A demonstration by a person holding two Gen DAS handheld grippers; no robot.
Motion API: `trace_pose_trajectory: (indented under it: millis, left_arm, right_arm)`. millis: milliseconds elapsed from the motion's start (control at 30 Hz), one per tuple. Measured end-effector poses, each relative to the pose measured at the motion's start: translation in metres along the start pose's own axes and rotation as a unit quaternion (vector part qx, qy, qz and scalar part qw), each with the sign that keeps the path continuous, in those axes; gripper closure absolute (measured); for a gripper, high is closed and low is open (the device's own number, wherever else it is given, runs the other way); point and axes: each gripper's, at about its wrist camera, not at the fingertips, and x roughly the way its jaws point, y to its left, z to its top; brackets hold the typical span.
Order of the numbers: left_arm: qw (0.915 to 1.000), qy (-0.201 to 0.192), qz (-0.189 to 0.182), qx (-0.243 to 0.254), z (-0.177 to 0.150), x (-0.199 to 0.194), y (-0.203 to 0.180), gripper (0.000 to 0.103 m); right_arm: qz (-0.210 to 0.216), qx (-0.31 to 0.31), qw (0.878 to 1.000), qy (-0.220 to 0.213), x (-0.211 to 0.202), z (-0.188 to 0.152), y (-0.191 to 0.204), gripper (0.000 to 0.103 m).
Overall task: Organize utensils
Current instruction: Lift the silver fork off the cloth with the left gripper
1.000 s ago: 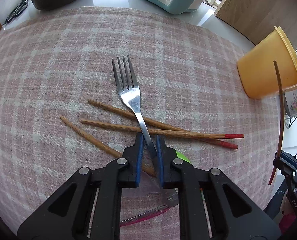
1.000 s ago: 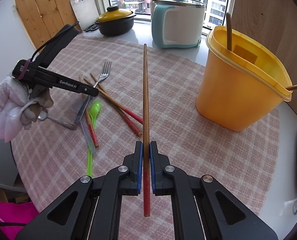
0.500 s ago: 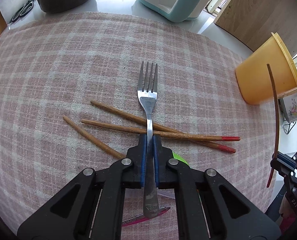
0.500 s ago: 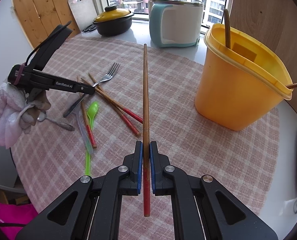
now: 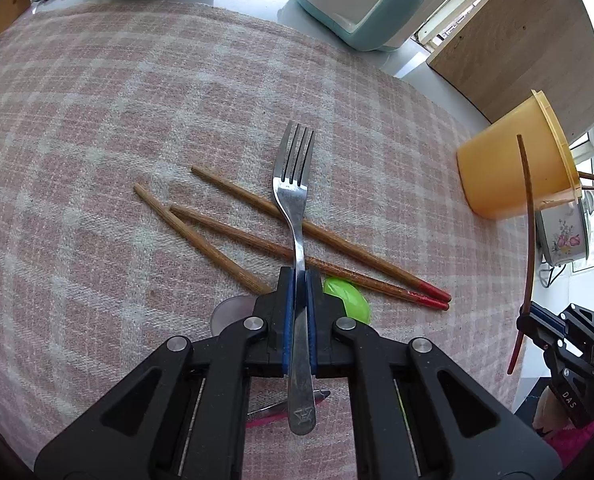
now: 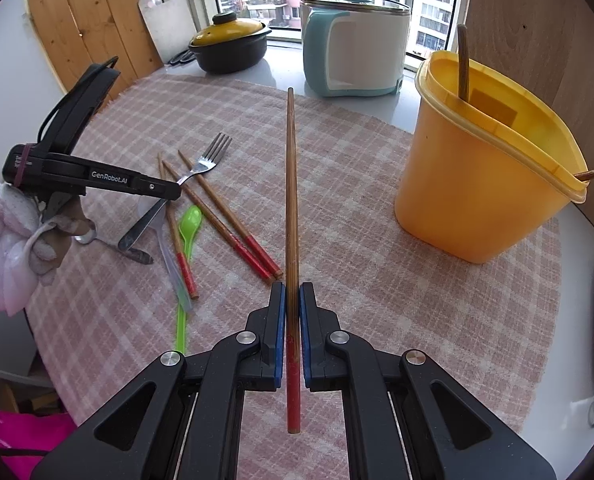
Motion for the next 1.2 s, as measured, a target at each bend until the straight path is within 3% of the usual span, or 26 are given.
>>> trace_pose_trajectory:
  millis: [67, 433, 567, 733, 1033, 1133, 1200]
  left_arm:
    - [0.9999, -0.005, -0.008, -0.004, -0.001, -0.002, 0.001, 0.099]
    - [0.9994, -0.006, 0.025, 0.023, 0.016, 0.005, -0.005, 0.098]
    - [0.9982, 0.01, 0.037, 0.046, 0.028, 0.014, -0.01, 0.097]
    - [0.9966, 0.024, 0.053, 0.058, 0.039, 0.023, -0.014, 0.084]
    - [0.9923, 0.036, 0.069, 0.097, 0.045, 0.032, -0.024, 0.085]
    - [0.9915, 0.034, 0.067, 0.106, 0.047, 0.034, -0.027, 0.099]
    - [0.9926, 0.026, 0.064, 0.1, 0.046, 0.034, -0.028, 0.099]
  right_arm:
    - [0.001, 0.0, 1.0, 0.0, -0.001, -0.001, 0.001, 0.098]
    - [0.0, -0.001, 1.0, 0.003, 0.0, -0.001, 0.001, 0.098]
    - [-0.001, 0.0, 1.0, 0.004, 0.0, -0.002, -0.001, 0.098]
    - [-0.001, 0.002, 1.0, 0.004, 0.0, -0.001, -0.003, 0.098]
    - [-0.001, 0.005, 1.0, 0.004, 0.003, 0.002, -0.003, 0.098]
    - [0.002, 0.007, 1.0, 0.004, 0.006, 0.005, -0.003, 0.098]
    - [0.004, 0.01, 1.0, 0.003, 0.007, 0.006, -0.003, 0.098]
